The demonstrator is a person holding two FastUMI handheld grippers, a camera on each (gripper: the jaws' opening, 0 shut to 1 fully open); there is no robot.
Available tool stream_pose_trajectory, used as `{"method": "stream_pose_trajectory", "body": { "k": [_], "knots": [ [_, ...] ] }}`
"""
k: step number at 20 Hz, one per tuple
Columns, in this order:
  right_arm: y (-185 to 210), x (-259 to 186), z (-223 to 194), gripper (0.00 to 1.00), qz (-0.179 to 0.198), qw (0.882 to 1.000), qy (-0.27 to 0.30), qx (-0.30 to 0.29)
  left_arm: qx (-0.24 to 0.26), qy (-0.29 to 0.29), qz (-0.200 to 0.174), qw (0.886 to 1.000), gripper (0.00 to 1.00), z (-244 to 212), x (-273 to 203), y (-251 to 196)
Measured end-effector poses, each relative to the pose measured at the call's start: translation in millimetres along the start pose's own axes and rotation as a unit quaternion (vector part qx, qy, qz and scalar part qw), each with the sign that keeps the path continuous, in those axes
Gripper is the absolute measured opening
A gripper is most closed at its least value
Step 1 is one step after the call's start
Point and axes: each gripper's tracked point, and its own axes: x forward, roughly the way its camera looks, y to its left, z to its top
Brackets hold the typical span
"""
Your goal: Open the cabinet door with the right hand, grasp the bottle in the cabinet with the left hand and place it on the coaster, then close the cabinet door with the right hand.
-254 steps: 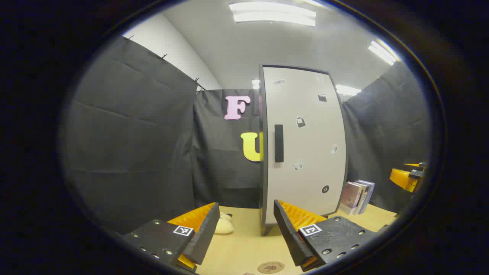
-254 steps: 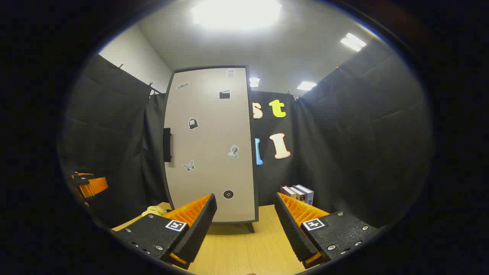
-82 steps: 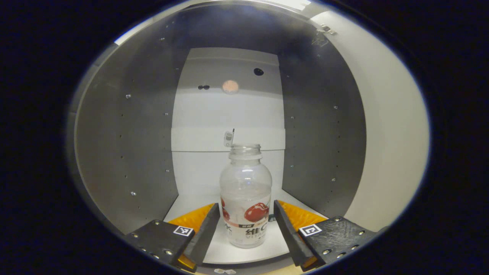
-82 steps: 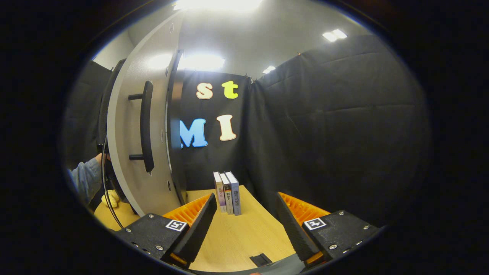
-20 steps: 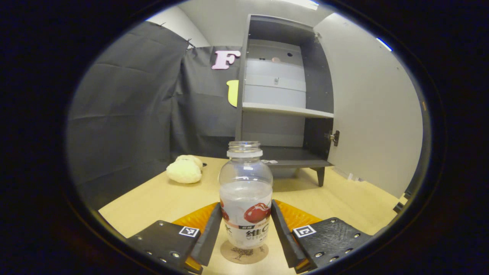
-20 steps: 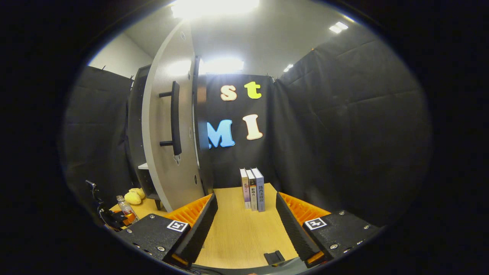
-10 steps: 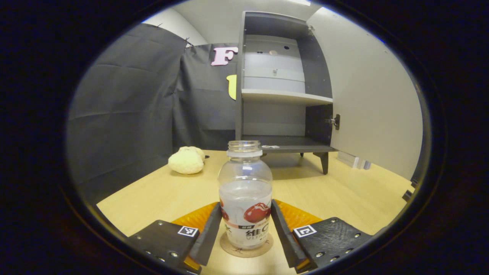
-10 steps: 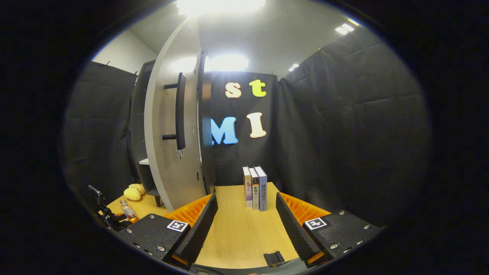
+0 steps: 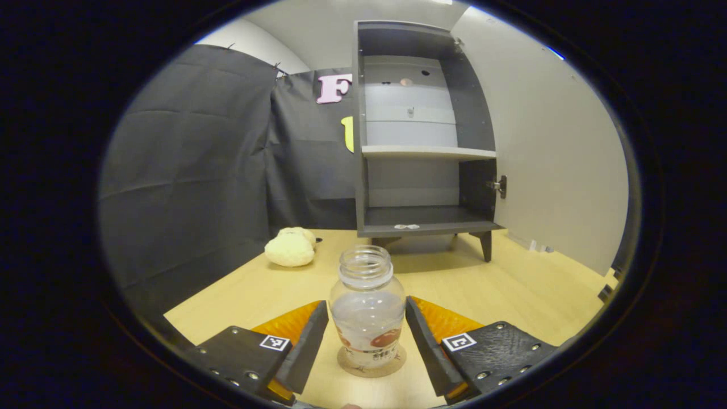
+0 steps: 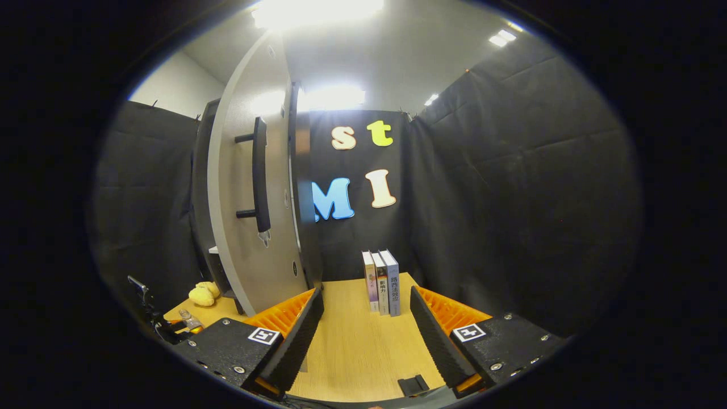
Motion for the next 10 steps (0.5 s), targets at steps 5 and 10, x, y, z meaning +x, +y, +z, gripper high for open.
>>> {"method": "stream_pose_trajectory", "body": {
  "k": [5,10],
  "knots": [
    [1,7,20,0.94,0.012,1.000,-0.017,0.004,-0.022,-0.019,0.007,1.000,0.78,16,-6,-5],
    [2,19,44,0.94,0.010,0.999,-0.038,0.007,-0.007,-0.060,0.028,0.998,0.78,46,-11,10]
  ]
}}
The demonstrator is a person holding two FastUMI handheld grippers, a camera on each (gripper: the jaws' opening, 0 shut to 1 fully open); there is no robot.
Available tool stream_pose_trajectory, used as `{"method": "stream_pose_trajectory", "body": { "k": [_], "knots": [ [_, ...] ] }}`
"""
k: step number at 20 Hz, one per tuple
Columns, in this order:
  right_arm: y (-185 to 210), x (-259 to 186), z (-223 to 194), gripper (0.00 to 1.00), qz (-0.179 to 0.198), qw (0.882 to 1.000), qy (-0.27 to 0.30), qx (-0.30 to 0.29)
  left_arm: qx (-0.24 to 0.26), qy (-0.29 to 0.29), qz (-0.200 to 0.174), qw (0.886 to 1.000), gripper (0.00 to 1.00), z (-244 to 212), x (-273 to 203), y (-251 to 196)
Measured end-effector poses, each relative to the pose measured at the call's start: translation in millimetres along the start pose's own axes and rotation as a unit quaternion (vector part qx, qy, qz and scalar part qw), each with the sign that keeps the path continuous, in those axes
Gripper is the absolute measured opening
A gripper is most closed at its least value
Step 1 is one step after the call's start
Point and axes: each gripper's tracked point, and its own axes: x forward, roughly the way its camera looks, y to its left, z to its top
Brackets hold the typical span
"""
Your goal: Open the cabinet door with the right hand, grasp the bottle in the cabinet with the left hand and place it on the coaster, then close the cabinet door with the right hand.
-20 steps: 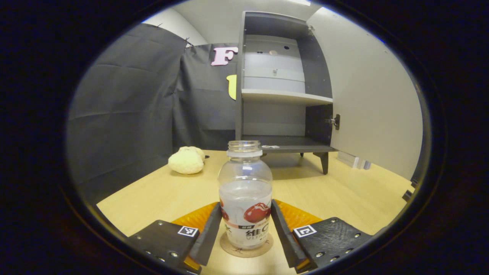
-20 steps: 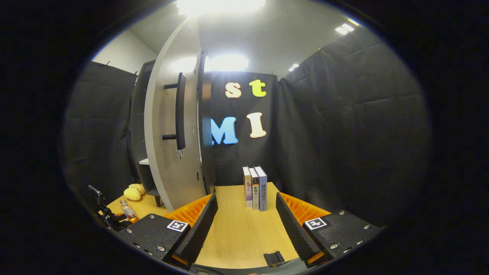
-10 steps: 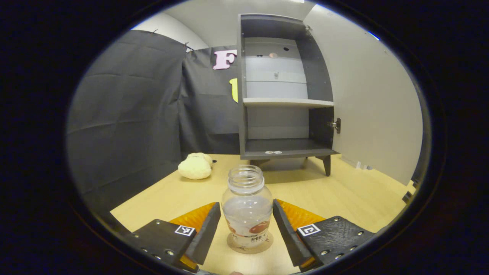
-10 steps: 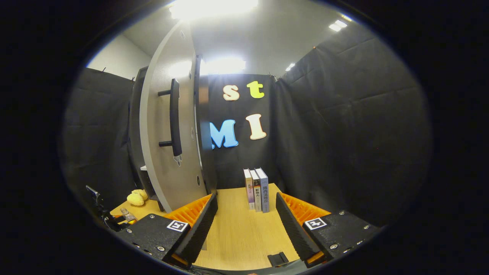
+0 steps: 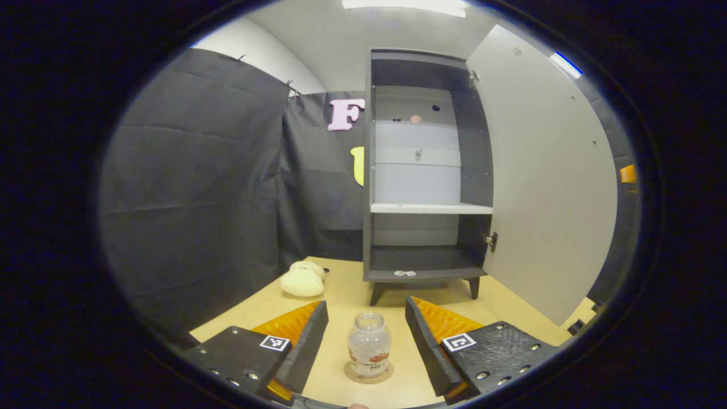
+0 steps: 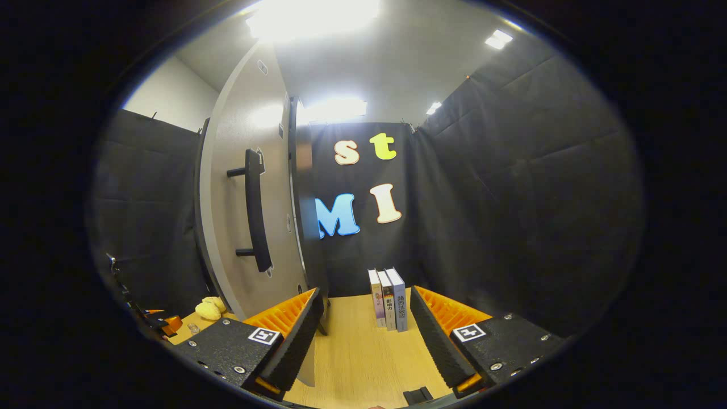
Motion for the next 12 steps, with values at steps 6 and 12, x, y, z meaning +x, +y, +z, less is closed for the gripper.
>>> {"method": "stream_pose_trajectory", "body": {
  "k": [6,12],
  "knots": [
    [3,18,34,0.95,-0.025,0.999,-0.021,-0.026,0.000,-0.012,0.039,0.999,0.85,18,-1,23],
    [30,25,71,0.95,-0.052,0.996,-0.058,-0.037,0.007,-0.038,0.055,0.998,0.85,37,7,45]
  ]
}}
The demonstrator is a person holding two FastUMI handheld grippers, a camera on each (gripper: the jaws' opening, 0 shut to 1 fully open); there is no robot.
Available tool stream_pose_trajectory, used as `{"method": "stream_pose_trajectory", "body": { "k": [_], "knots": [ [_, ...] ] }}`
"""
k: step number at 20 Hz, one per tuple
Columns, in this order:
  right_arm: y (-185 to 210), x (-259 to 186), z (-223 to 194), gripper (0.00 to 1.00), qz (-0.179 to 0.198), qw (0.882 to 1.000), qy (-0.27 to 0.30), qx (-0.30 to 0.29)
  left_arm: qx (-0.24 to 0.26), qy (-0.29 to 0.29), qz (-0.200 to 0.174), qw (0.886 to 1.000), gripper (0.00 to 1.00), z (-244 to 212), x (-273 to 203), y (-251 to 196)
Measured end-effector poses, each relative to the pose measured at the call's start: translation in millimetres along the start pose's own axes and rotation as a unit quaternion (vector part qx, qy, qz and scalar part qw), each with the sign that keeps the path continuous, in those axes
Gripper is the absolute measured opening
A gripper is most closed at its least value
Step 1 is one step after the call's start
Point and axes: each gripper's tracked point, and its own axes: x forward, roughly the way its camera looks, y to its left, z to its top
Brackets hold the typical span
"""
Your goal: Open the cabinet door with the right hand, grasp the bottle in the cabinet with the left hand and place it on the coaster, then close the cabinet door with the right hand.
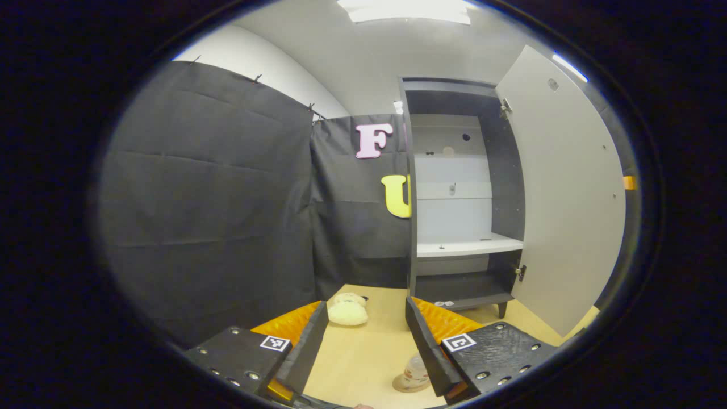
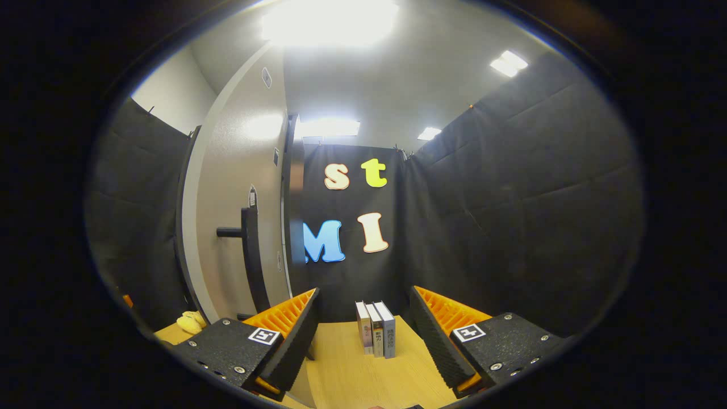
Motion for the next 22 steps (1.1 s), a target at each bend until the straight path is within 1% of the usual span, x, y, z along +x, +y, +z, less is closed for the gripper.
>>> {"method": "stream_pose_trajectory", "body": {
  "k": [1,3,5,6,7,10,11,15,16,19,20,22],
  "knots": [
    [5,0,2,0.95,-0.002,1.000,-0.001,-0.003,-0.002,-0.003,-0.002,1.000,0.82,2,2,1],
    [19,-1,0,0.94,-0.003,1.000,0.004,-0.007,-0.004,-0.001,-0.006,1.000,0.81,2,4,2],
    [21,-2,1,0.95,-0.026,0.999,0.002,-0.023,-0.007,0.003,-0.010,1.000,0.82,1,2,3],
    [20,-3,3,0.92,-0.037,0.999,0.000,-0.029,-0.012,0.002,-0.015,1.000,0.82,1,2,2],
    [23,-6,2,0.92,-0.043,0.999,0.001,-0.031,-0.019,0.001,-0.021,1.000,0.85,1,2,1],
    [32,-8,1,0.92,-0.052,0.998,0.006,-0.024,-0.038,0.001,-0.029,0.999,0.85,0,3,-1],
    [36,-9,1,0.92,-0.052,0.998,0.007,-0.024,-0.043,0.001,-0.031,0.999,0.82,0,3,-1],
    [60,-17,0,0.91,-0.042,0.999,0.009,-0.025,-0.046,0.004,-0.037,0.998,0.82,-2,7,-1],
    [67,-19,0,0.92,-0.037,0.999,0.009,-0.023,-0.046,0.005,-0.040,0.998,0.85,-2,7,0],
    [86,-26,0,0.92,-0.025,0.999,0.008,-0.021,-0.049,0.008,-0.046,0.998,0.85,-3,6,-2],
    [94,-28,0,0.91,-0.021,1.000,0.007,-0.021,-0.050,0.008,-0.048,0.998,0.82,-3,6,-1],
    [108,-31,1,0.91,-0.013,1.000,0.006,-0.020,-0.049,0.007,-0.049,0.998,0.82,-3,8,0]
  ]
}}
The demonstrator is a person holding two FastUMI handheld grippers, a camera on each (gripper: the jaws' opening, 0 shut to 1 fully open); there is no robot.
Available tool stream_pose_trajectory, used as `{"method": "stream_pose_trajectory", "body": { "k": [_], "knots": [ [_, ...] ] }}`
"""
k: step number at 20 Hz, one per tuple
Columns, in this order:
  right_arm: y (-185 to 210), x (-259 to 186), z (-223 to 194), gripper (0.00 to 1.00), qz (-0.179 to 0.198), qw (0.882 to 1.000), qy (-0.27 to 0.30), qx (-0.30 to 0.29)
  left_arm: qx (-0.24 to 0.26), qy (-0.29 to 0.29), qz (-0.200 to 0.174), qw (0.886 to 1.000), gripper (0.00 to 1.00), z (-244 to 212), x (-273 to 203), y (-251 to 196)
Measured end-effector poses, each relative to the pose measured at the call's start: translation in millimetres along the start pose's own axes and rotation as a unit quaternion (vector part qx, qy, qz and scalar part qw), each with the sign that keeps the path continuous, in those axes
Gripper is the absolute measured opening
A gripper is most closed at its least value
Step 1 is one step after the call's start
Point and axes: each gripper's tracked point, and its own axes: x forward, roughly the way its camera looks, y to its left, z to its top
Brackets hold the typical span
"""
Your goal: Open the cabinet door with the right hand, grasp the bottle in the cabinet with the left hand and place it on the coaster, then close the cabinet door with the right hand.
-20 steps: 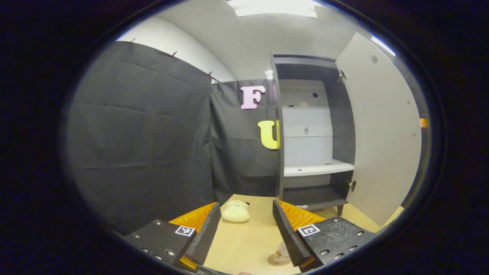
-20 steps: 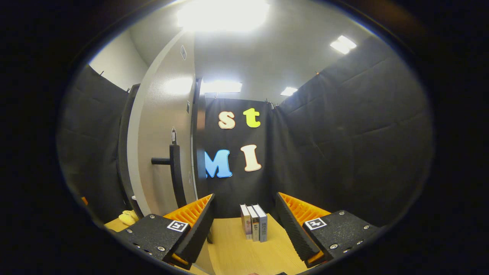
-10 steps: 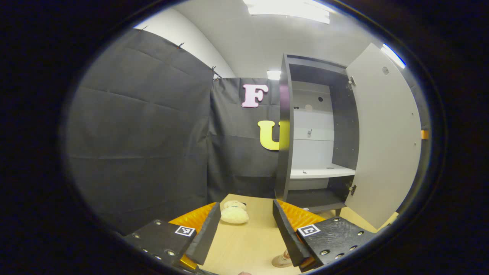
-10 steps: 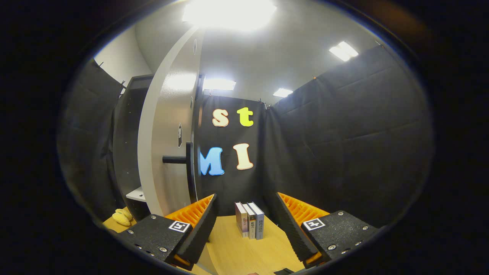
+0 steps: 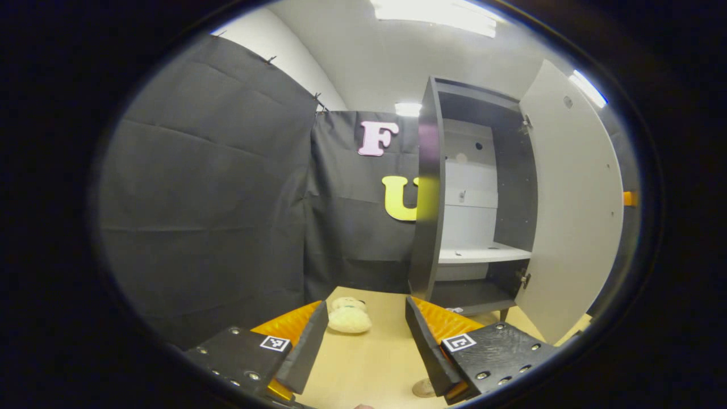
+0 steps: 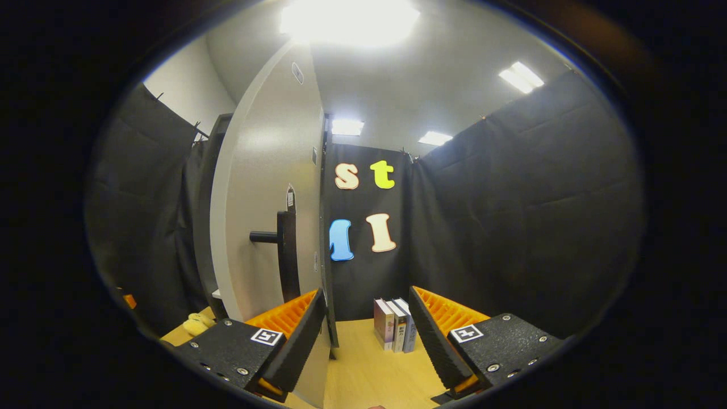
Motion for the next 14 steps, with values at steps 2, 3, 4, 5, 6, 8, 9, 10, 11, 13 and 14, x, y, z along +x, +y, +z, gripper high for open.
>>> {"method": "stream_pose_trajectory", "body": {
  "k": [2,3,4,5,6,8,9,10,11,13,14],
  "knots": [
    [15,-2,1,0.92,0.009,1.000,-0.002,-0.002,-0.001,-0.001,0.000,1.000,0.82,0,1,2],
    [22,-3,1,0.92,0.012,1.000,-0.003,-0.002,-0.002,-0.002,0.001,1.000,0.82,0,1,2],
    [29,-2,1,0.92,0.016,1.000,-0.004,-0.001,-0.003,-0.002,0.001,1.000,0.82,0,1,3],
    [35,-1,2,0.92,0.020,1.000,-0.003,0.001,-0.003,-0.002,0.003,1.000,0.82,0,1,5],
    [42,-1,1,0.92,0.024,1.000,-0.003,0.002,-0.003,-0.003,0.004,1.000,0.82,0,0,6],
    [55,-2,1,0.92,0.033,0.999,-0.005,0.003,-0.002,-0.003,0.007,1.000,0.82,0,1,9],
    [61,-1,1,0.92,0.038,0.999,-0.006,0.004,-0.002,-0.002,0.008,1.000,0.82,-1,0,10],
    [68,0,1,0.92,0.043,0.999,-0.006,0.005,-0.002,-0.002,0.011,1.000,0.82,-1,0,12],
    [74,2,0,0.92,0.047,0.999,-0.006,0.006,-0.003,-0.002,0.012,1.000,0.82,-1,-1,13],
    [85,2,0,0.92,0.056,0.998,-0.006,0.010,-0.002,-0.001,0.017,1.000,0.82,-2,-2,17],
    [91,4,-1,0.92,0.061,0.998,-0.006,0.011,0.000,-0.001,0.019,1.000,0.85,-2,-2,19]
  ]
}}
